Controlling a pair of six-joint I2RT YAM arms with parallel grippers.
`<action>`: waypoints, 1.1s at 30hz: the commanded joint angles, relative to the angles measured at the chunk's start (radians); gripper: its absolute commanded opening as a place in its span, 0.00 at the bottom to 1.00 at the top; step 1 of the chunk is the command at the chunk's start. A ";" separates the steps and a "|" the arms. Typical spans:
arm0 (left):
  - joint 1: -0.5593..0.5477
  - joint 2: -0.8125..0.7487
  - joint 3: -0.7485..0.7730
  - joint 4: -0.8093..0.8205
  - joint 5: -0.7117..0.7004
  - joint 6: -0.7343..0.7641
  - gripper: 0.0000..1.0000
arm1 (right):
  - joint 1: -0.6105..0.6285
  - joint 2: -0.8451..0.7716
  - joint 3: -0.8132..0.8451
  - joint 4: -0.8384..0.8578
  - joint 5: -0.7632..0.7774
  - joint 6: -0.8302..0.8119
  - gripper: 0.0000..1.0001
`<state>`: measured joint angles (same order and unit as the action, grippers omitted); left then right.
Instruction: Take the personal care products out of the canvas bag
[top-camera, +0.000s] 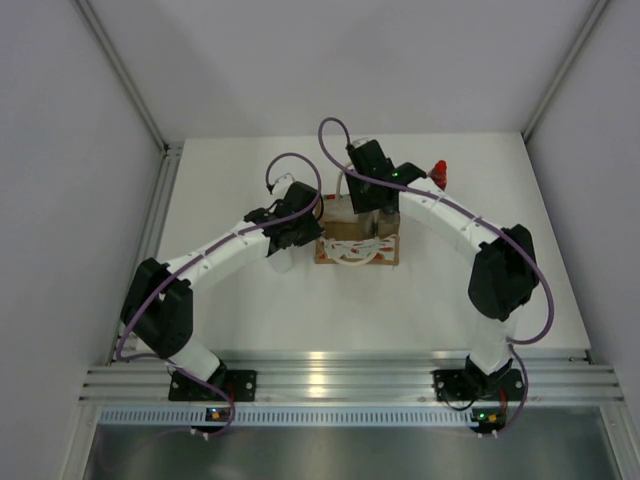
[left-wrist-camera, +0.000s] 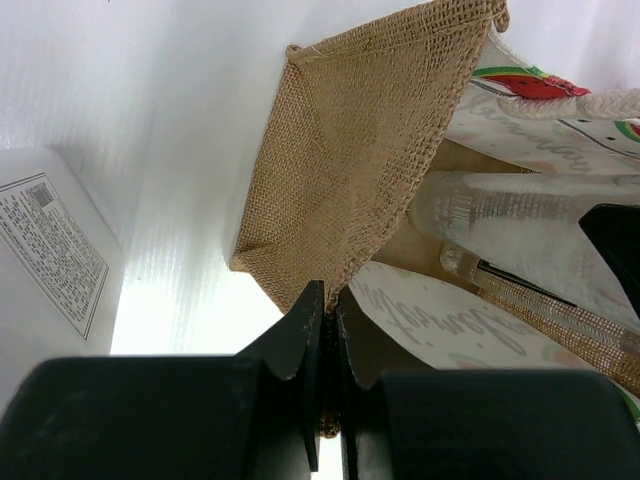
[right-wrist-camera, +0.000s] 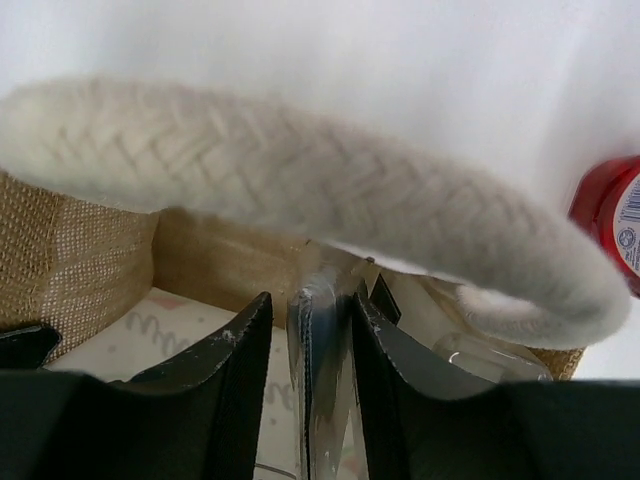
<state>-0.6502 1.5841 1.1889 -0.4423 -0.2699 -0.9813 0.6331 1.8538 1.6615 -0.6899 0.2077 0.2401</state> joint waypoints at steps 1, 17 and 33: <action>0.000 0.010 0.015 0.007 -0.008 -0.003 0.00 | 0.017 0.053 0.027 -0.030 0.025 0.021 0.36; 0.000 0.004 0.014 0.007 -0.015 -0.003 0.00 | 0.033 0.081 0.029 -0.022 0.044 0.041 0.04; 0.000 -0.006 0.008 0.007 -0.020 -0.010 0.00 | 0.066 -0.100 -0.009 0.064 0.007 0.056 0.00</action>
<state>-0.6502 1.5841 1.1889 -0.4423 -0.2707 -0.9817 0.6731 1.8454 1.6432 -0.6716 0.2417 0.2787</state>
